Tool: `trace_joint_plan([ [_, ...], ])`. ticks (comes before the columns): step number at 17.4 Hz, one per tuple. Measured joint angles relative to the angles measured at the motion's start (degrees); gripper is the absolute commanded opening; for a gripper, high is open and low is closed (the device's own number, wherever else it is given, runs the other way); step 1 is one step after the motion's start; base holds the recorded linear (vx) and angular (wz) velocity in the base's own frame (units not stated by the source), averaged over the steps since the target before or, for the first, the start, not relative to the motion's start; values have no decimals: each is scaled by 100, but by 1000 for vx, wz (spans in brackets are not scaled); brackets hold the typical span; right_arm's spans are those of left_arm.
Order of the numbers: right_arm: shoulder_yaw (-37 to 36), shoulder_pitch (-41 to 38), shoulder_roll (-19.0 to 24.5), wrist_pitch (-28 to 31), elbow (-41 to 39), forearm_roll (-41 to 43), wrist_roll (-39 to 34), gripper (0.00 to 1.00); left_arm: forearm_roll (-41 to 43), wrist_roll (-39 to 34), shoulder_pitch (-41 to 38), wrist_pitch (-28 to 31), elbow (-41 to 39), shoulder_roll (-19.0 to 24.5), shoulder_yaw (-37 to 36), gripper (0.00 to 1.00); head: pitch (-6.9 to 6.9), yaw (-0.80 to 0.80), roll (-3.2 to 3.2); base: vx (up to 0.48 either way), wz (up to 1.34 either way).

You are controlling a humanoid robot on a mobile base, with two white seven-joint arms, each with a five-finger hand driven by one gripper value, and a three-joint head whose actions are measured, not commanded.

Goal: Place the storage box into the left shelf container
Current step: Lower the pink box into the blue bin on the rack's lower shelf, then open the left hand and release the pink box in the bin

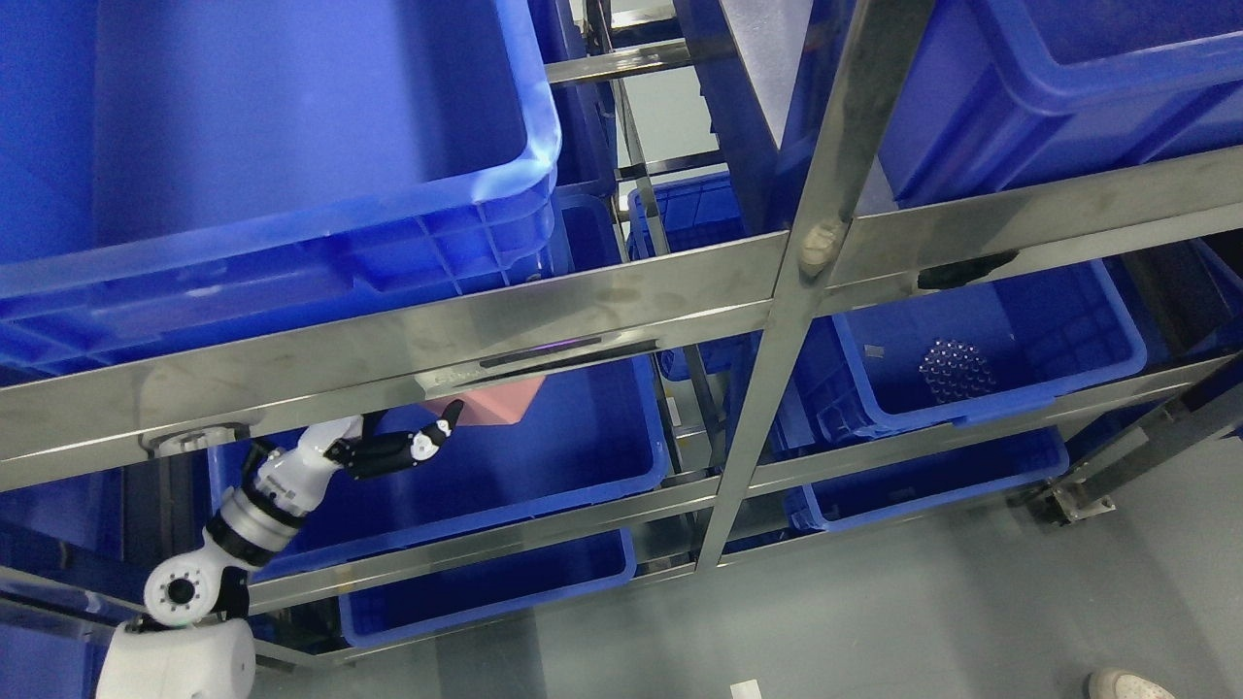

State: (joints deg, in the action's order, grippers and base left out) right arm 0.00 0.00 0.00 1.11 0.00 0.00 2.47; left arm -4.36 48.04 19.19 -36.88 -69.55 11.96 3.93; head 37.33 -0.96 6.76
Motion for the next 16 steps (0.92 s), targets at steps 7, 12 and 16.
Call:
trace_joint_plan([
  [7, 0, 0, 0, 9, 0, 0, 0, 100, 1780, 55, 508, -526, 947, -386, 270, 58, 0, 0, 0, 0, 0],
  [12, 0, 0, 0, 10, 0, 0, 0, 100, 2086, 37, 488, -537, 1030, -678, 545, 81, 0, 0, 0, 0, 0],
  [16, 0, 0, 0, 11, 0, 0, 0, 100, 1647, -278, 409, 519, 639, -854, 793, 100, 0, 0, 0, 0, 0],
])
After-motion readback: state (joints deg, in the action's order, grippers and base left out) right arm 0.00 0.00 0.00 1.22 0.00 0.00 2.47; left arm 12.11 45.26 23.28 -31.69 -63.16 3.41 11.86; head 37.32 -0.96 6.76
